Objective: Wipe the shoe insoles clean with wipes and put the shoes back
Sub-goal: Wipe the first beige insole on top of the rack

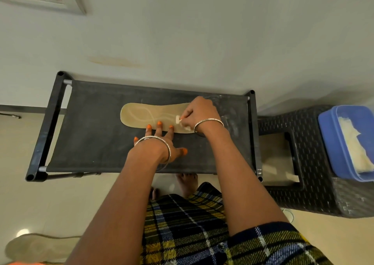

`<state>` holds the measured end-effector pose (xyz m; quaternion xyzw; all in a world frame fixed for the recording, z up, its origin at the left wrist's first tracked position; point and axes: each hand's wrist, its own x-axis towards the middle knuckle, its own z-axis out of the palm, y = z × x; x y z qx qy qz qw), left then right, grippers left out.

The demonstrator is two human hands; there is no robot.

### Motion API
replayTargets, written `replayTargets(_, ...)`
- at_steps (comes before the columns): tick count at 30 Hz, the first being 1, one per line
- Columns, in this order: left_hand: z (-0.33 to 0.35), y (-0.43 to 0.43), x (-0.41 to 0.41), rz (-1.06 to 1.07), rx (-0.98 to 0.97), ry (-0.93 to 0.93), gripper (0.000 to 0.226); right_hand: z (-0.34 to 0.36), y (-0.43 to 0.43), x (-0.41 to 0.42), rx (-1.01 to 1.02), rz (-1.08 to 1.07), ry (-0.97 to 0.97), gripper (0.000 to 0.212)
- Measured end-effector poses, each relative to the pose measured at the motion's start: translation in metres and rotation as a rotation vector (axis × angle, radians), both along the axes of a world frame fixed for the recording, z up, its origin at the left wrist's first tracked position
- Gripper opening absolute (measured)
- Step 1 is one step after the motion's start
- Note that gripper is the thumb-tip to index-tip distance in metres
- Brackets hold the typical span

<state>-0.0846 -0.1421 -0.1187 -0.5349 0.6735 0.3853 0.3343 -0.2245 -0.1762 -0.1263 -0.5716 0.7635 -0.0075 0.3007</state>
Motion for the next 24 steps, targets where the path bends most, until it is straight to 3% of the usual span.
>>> replayTargets(2,0.000,0.000,0.000,-0.003,-0.004,0.000,0.088,0.002,0.002,0.001,0.013,0.048,0.006,0.009)
replayTargets(6,-0.002,0.000,-0.001,-0.002,-0.002,-0.007,0.089,-0.004,0.003,-0.002,-0.211,-0.158,0.043,0.005)
replayTargets(12,0.000,-0.001,-0.001,-0.004,0.001,-0.004,0.088,0.003,0.001,0.001,0.044,0.120,-0.004,0.008)
replayTargets(16,-0.001,-0.002,-0.002,-0.001,0.000,-0.006,0.089,-0.002,0.001,-0.001,-0.184,-0.091,0.040,0.007)
replayTargets(24,0.003,-0.001,-0.002,-0.004,-0.006,-0.001,0.088,-0.001,0.001,0.009,-0.202,-0.043,0.062,0.011)
